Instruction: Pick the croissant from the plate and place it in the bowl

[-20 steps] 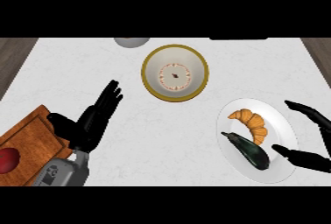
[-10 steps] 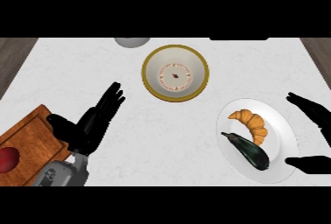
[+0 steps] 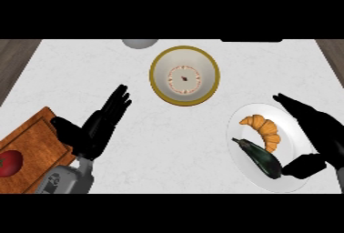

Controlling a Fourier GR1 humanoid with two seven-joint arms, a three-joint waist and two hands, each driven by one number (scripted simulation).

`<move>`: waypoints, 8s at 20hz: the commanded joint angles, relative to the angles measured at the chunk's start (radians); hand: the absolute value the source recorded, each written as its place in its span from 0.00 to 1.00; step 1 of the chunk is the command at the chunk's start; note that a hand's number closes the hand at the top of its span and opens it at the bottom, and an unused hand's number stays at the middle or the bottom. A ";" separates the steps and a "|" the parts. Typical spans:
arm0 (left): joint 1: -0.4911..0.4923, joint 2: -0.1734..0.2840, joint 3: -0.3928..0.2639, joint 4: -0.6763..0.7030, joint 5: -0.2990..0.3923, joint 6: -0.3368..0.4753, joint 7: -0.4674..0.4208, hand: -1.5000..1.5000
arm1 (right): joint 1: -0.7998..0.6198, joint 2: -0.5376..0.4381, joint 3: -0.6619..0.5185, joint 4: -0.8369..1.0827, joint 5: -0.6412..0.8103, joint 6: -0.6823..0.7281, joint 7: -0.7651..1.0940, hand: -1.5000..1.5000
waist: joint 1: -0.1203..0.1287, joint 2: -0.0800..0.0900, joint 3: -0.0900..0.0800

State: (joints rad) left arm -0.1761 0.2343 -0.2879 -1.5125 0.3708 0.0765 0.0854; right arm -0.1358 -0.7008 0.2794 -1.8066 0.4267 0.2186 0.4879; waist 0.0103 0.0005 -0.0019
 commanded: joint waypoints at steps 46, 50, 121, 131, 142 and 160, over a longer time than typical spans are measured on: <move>0.075 -0.135 0.164 -0.039 -0.151 -0.190 0.058 0.50 | -0.222 0.461 -0.123 0.700 0.549 0.006 -0.113 0.00 | -0.001 0.002 0.002; 0.031 -0.177 0.157 -0.048 -0.188 -0.125 0.104 0.50 | -0.176 0.422 -0.170 0.724 0.520 -0.036 -0.242 1.00 | -0.006 0.001 0.002; 0.031 -0.191 0.172 -0.030 -0.218 -0.186 0.060 0.50 | -1.134 0.700 0.193 1.237 0.508 -0.589 0.343 1.00 | 0.031 0.015 0.001; -0.014 -0.215 0.155 -0.039 -0.222 -0.170 0.106 0.50 | -1.141 0.651 0.024 1.542 0.406 -0.604 0.243 0.00 | 0.060 0.033 0.002; 0.008 -0.207 0.160 -0.040 -0.217 -0.183 0.093 0.50 | -1.058 0.677 -0.211 1.402 0.187 -0.958 -0.114 0.00 | 0.056 0.030 0.006; 0.125 -0.202 0.175 -0.086 -0.226 -0.163 0.066 0.50 | -0.303 0.701 0.242 0.393 -0.150 -1.165 -0.546 0.00 | -0.045 -0.022 0.002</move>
State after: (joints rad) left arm -0.0828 0.0449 -0.0932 -1.5717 0.1645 -0.1015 0.1601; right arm -0.6285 -0.0008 0.3670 -1.2063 0.2638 -0.9012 -0.0427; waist -0.0162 -0.0157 0.0011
